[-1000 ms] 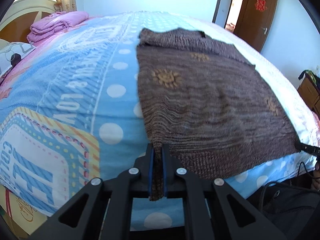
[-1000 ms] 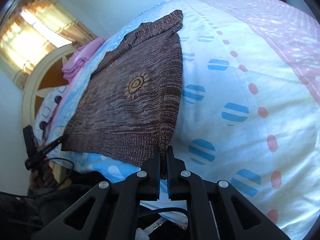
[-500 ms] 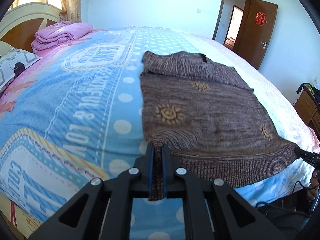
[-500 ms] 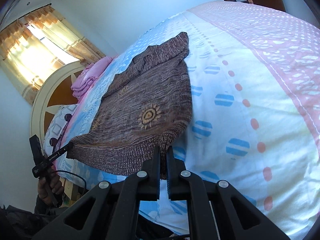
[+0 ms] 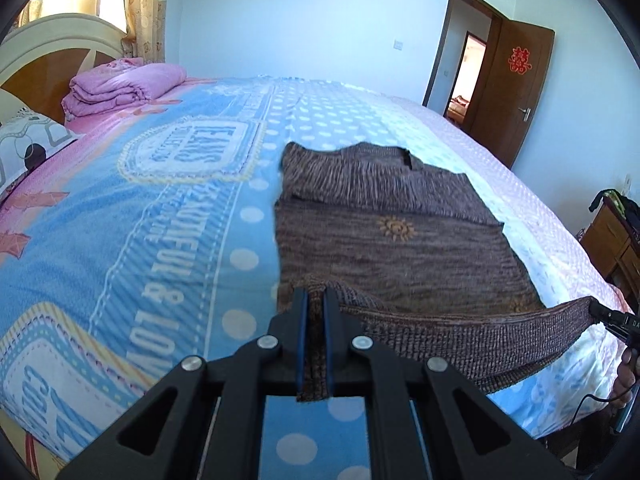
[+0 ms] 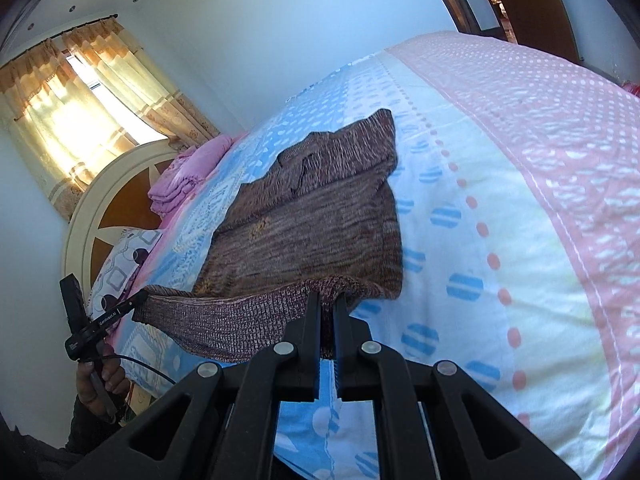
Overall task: Fold small clothes
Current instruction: 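Lift the held hem with both tools and fold it toward the collar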
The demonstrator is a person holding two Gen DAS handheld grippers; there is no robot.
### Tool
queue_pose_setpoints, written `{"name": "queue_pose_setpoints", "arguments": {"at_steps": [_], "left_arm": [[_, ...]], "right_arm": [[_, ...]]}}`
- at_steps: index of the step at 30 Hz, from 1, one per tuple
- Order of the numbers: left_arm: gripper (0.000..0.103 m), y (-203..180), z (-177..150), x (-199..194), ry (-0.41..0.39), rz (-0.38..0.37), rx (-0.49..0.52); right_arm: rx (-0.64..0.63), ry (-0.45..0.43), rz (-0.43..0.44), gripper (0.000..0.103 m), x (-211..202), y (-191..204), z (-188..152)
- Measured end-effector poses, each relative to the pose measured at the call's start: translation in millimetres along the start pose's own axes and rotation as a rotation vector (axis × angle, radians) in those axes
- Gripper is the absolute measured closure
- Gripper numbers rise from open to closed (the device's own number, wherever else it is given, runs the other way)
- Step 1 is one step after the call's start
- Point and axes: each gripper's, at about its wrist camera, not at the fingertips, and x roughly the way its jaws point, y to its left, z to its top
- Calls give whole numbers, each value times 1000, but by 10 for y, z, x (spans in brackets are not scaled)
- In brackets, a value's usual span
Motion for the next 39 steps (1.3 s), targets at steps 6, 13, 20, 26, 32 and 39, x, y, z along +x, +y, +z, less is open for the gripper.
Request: {"name": "queue_pose_setpoints", "arguments": {"at_steps": [6,13,20,26,32,39], "left_arm": [[94,-10,223,31,-34,0,-12],[94,-7,568,72,-85,1,-30],[94,-29,851,207,-103,25,-24],[95,-18,1066,343,-115,44,-27],[95,-51,1344,554,-113,66,-17],[95,-82,1651,880,-104,84,-13]], "right_arm": [[-24,-39,5,99,33,103,271],[-43,-92,23,99,98,205,634],[-71,-103,26,99,275,313,993],[-75,-109,23,99,423,319,1217],[-74,-121,-3,99,580,296,1525],[-62,-112,-35,99,884,211,1885]]}}
